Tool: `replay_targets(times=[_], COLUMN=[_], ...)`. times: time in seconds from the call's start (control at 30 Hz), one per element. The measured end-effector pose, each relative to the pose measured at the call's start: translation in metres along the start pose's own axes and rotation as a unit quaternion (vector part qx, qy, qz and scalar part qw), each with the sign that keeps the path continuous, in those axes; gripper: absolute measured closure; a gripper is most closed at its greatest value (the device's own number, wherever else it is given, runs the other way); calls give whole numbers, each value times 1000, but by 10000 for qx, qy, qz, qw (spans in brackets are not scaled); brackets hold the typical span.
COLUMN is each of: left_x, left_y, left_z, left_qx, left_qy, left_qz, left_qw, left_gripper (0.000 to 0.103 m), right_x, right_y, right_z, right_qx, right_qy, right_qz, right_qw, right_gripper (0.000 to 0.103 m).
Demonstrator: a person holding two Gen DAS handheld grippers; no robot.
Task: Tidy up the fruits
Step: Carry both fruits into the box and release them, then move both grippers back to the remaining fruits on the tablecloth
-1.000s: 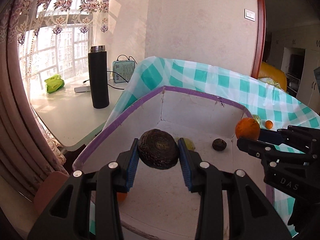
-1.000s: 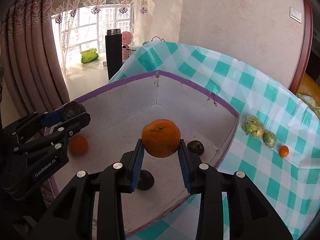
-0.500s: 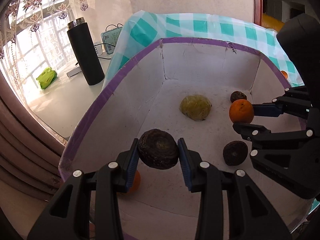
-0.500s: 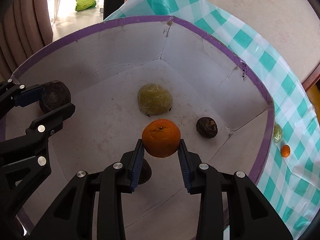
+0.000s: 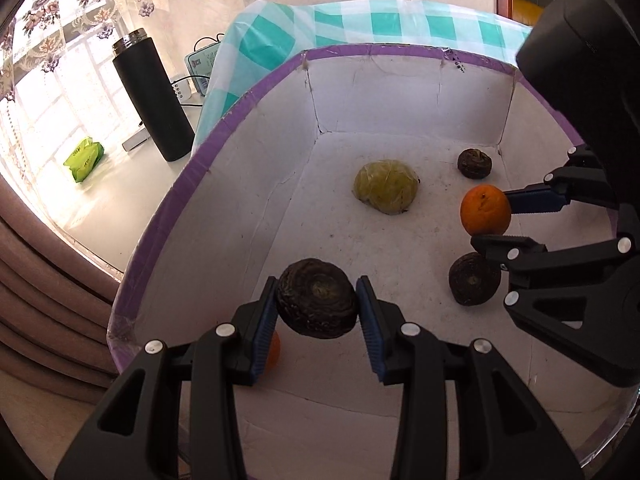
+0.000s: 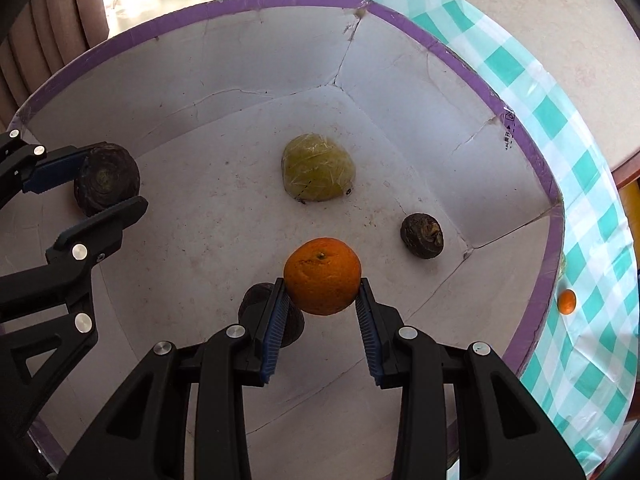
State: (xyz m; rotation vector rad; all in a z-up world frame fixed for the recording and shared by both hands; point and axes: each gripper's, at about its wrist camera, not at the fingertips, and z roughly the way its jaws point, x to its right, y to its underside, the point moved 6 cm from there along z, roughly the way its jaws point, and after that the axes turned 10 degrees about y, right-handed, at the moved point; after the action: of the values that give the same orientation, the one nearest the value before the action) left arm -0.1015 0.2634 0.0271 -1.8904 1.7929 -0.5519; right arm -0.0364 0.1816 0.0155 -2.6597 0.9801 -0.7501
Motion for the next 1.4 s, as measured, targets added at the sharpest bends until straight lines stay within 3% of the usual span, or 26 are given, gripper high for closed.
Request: replay_targets(times=[0.07,0.2,0.33,0.53,0.57,0.6,0.67,0.8,0.9,1.0,1.03,1.1,1.17,1.23,1.3,1.4], left_x=[0,2,4,2,1,0,0,6,21,63,86,140,194,249,290,325], left_y=[0,0,0,-1,-1,-1,-3,-20,-42,-66,-73,-86,-94,-98,-100,-96], left_z=[0,1,1,-4,-4,-6,-13,-38,-76,-110,-118,-125,-121,-101,-65,1], left_qx=[-32,-97,-78,132,125,106,228,632,1287,2046,2298,2665,2865,2830,2502,1843], left_qy=[-14,49,-46,-392,-660,-962,-1462,-1853,-2054,-1552,-1152,-328,175,841,1413,2252], left_qz=[-2,-6,21,-53,-55,-74,-39,-229,-357,-375,-260,126,607,1049,1245,943], left_qw=[10000,9999,10000,9991,9977,9953,9890,9804,9695,9657,9660,9632,9560,9497,9497,9521], left_gripper=[59,43,37,36,17,2,2,2,2,2,2,2,2,2,2,2], right_x=[-1,0,3,14,16,17,23,45,88,150,173,220,262,295,318,344], right_y=[-1,-1,-2,-1,0,0,1,3,15,42,55,81,117,150,181,223], right_z=[-1,-6,-9,-26,-31,-37,-50,-69,-93,-94,-86,-55,-23,9,44,83], right_qx=[-32,51,172,987,1173,1371,1816,2367,2966,3213,3163,2742,2352,1988,1458,926], right_qy=[-118,-235,-214,-218,-322,-304,-133,-345,-436,-313,-231,17,258,395,627,826], right_qz=[15,147,277,807,863,908,1032,1390,1944,2678,2940,3407,3951,4262,4364,4612], right_qw=[9999,9996,9992,9916,9888,9859,9779,9610,9340,9078,9017,8993,8876,8816,8856,8786], right_gripper=[67,52,51,48,44,31,14,15,15,15,15,15,14,14,14,14])
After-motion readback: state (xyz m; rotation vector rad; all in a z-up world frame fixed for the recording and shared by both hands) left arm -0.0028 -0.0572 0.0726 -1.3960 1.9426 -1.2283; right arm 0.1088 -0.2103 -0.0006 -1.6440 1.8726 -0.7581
